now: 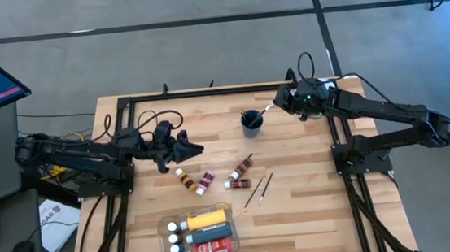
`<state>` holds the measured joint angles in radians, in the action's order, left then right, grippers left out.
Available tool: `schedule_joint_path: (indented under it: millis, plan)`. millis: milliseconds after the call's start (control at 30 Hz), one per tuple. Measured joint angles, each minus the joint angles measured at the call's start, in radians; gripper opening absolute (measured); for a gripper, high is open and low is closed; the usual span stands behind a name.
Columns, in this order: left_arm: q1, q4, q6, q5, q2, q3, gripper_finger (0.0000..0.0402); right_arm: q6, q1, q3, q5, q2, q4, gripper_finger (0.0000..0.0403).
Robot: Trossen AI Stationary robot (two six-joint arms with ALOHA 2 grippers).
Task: Pick & Place Paint Supplies
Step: Put the paint brush into the blue cup
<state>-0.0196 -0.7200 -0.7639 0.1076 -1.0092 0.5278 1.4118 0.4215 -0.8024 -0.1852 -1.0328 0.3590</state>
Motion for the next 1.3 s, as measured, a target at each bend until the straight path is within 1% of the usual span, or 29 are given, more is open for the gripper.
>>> schedule_joint_path:
  millis: [167, 367, 433, 667, 833, 933, 1100, 1300]
  plan:
    - [0.0, 0.002, 0.0, -0.012, -0.003, 0.0, 0.0002, -0.046, 0.001, 0.0, -0.008, -0.002, 0.0, 0.0]
    - [0.0, 0.001, -0.004, -0.012, -0.043, 0.0, 0.0002, -0.093, -0.009, 0.0, -0.107, -0.002, -0.004, 0.0]
    - [0.0, 0.007, -0.02, -0.012, -0.059, 0.0, 0.0002, -0.107, -0.015, 0.0, -0.124, -0.002, -0.011, 0.0]
    - [0.0, 0.002, -0.03, -0.007, -0.102, 0.0, 0.0002, -0.189, -0.029, 0.0, -0.157, -0.003, -0.026, 0.0]
    - [0.0, 0.001, -0.03, -0.03, -0.101, 0.0, 0.0002, -0.221, -0.036, 0.0, -0.201, -0.003, -0.025, 0.0]
    - [0.0, 0.0, -0.03, -0.032, -0.101, 0.0, 0.0002, -0.248, -0.036, 0.0, -0.203, -0.003, -0.031, 0.0]
    - [0.0, 0.001, -0.03, -0.032, -0.101, 0.0, 0.0002, -0.3, -0.059, -0.001, -0.205, -0.058, -0.086, 0.0]
    - [0.0, 0.001, -0.035, -0.032, -0.101, 0.0, 0.0002, -0.324, -0.113, -0.001, -0.194, -0.164, -0.166, 0.0]
